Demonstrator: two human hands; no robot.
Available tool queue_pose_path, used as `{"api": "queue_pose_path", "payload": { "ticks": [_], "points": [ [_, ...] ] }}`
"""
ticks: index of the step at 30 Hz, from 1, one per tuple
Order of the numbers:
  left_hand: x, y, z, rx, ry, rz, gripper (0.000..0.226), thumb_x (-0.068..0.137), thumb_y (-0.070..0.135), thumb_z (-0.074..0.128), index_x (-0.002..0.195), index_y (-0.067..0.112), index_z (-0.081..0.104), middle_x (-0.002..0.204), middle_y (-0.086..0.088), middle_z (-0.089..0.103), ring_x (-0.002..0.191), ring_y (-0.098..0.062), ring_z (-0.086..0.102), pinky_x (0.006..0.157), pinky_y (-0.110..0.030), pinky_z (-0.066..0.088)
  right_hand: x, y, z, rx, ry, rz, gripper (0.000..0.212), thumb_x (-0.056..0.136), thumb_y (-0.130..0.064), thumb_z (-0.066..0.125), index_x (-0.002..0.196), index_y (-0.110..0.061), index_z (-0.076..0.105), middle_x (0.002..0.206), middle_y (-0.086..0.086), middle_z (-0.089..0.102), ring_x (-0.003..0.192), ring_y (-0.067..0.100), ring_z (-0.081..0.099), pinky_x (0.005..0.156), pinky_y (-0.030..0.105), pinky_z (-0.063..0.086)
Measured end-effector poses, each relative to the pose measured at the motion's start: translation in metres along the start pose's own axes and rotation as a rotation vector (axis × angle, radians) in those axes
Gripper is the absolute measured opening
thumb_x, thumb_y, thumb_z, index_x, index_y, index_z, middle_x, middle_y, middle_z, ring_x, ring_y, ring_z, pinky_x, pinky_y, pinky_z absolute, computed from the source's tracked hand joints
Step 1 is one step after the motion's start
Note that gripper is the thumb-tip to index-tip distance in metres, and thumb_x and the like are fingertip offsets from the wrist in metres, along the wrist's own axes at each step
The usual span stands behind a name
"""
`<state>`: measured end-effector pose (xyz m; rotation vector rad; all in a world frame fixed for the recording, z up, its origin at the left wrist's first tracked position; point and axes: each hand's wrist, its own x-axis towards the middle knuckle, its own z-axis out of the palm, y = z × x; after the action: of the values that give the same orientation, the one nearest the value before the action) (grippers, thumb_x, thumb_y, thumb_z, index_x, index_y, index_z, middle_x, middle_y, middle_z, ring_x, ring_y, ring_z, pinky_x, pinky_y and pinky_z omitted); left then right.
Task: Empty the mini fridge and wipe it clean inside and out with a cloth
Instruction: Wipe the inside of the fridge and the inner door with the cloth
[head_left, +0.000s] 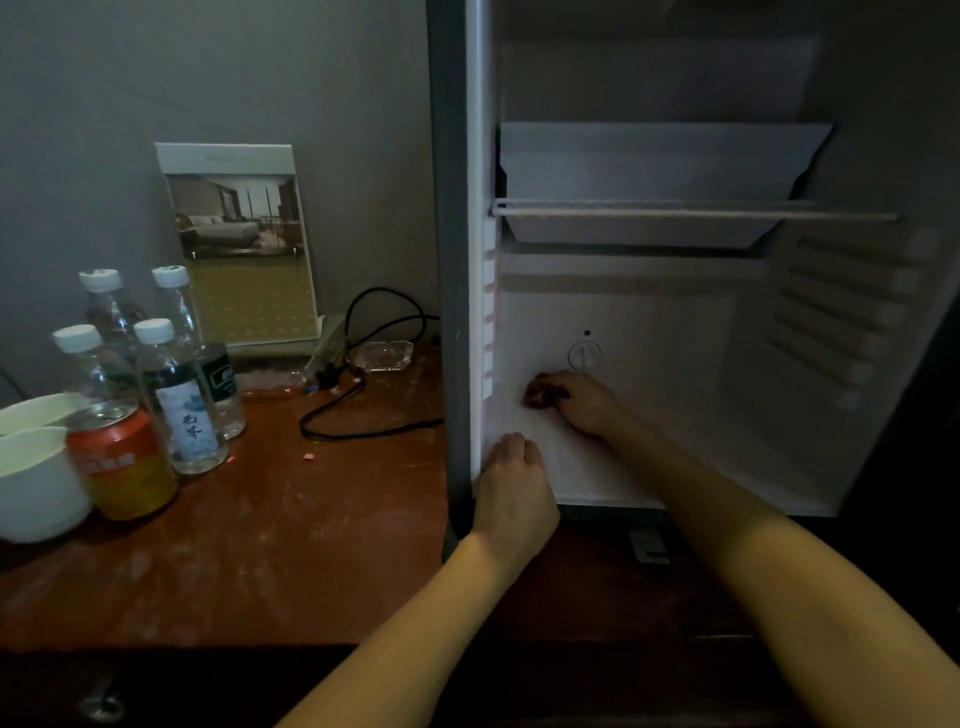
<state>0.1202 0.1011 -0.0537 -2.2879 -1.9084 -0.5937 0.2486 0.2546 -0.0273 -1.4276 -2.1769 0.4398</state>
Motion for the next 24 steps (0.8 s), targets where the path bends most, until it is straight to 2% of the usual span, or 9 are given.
{"api": "queue_pose_path", "payload": {
  "ticks": [2,5,7,12,15,19,21,23,24],
  "points": [
    [0.000,0.000,0.000,0.008,0.004,0.013,0.047,0.084,0.012,0.048,0.130,0.000,0.046,0.129,-0.016,0.047,0.116,-0.030,0.047,0.096,-0.036,0.045,0.005,-0.018,0.008,0.015,-0.012,-0.033,0.034,0.095,-0.005,0.044,0.118,-0.013,0.069,0.125,0.009,0.064,0.117,0.025,0.058,0.103,0.031,0.041],
    [0.000,-0.001,-0.001,-0.004,0.013,0.012,0.050,0.086,0.012,0.045,0.134,0.001,0.042,0.133,-0.015,0.045,0.120,-0.029,0.044,0.101,-0.031,0.037,-0.002,-0.041,0.020,0.058,-0.056,-0.099,0.032,0.097,-0.005,0.044,0.116,-0.011,0.069,0.124,0.008,0.065,0.113,0.022,0.058,0.090,0.018,0.035],
    [0.001,-0.002,-0.001,-0.015,0.017,0.010,0.049,0.088,0.012,0.044,0.136,0.001,0.042,0.134,-0.015,0.044,0.122,-0.028,0.044,0.102,-0.030,0.035,-0.012,-0.044,0.022,0.075,-0.065,-0.145,0.032,0.097,-0.005,0.044,0.116,-0.011,0.069,0.122,0.009,0.065,0.111,0.023,0.059,0.086,0.016,0.034],
    [0.000,-0.002,-0.002,-0.009,0.038,0.008,0.048,0.091,0.015,0.043,0.139,0.005,0.040,0.139,-0.011,0.042,0.126,-0.027,0.042,0.105,-0.030,0.033,-0.053,-0.025,0.002,0.091,-0.110,-0.214,0.035,0.094,0.001,0.048,0.123,-0.011,0.065,0.131,0.001,0.059,0.120,0.010,0.051,0.096,0.005,0.030],
    [0.000,-0.001,-0.002,-0.006,0.043,0.015,0.047,0.091,0.014,0.044,0.137,0.005,0.041,0.138,-0.011,0.042,0.125,-0.025,0.042,0.105,-0.028,0.033,-0.071,-0.002,-0.016,0.133,-0.048,-0.148,0.036,0.091,0.008,0.049,0.116,-0.008,0.068,0.123,-0.006,0.059,0.117,0.001,0.049,0.094,-0.002,0.027],
    [0.000,-0.001,-0.003,0.011,0.038,0.024,0.047,0.092,0.015,0.044,0.137,0.003,0.040,0.138,-0.013,0.042,0.124,-0.025,0.043,0.104,-0.027,0.034,-0.068,0.037,-0.041,0.152,0.063,0.038,0.028,0.093,-0.001,0.054,0.109,-0.016,0.072,0.119,-0.001,0.065,0.119,0.013,0.055,0.102,0.013,0.031],
    [0.000,-0.001,-0.004,0.016,0.034,0.028,0.047,0.092,0.015,0.044,0.137,0.002,0.040,0.138,-0.013,0.042,0.123,-0.025,0.043,0.103,-0.028,0.035,-0.062,0.061,-0.051,0.126,0.105,0.180,0.024,0.095,-0.022,0.058,0.114,-0.020,0.072,0.123,-0.006,0.063,0.115,0.012,0.055,0.100,0.018,0.035],
    [0.000,-0.001,-0.003,0.013,0.024,0.024,0.045,0.092,0.014,0.044,0.135,0.002,0.042,0.136,-0.013,0.043,0.121,-0.026,0.045,0.101,-0.030,0.038,-0.055,0.079,-0.057,0.068,0.174,0.313,0.036,0.092,-0.045,0.056,0.121,-0.027,0.067,0.131,-0.007,0.060,0.115,0.015,0.056,0.100,0.027,0.042],
    [0.001,-0.001,-0.003,0.010,0.023,0.018,0.044,0.091,0.014,0.045,0.134,0.003,0.044,0.135,-0.013,0.045,0.119,-0.026,0.046,0.099,-0.030,0.040,-0.051,0.083,-0.057,0.051,0.194,0.334,0.038,0.092,-0.047,0.055,0.121,-0.027,0.067,0.130,-0.005,0.061,0.113,0.018,0.058,0.098,0.030,0.045]
  ]
}}
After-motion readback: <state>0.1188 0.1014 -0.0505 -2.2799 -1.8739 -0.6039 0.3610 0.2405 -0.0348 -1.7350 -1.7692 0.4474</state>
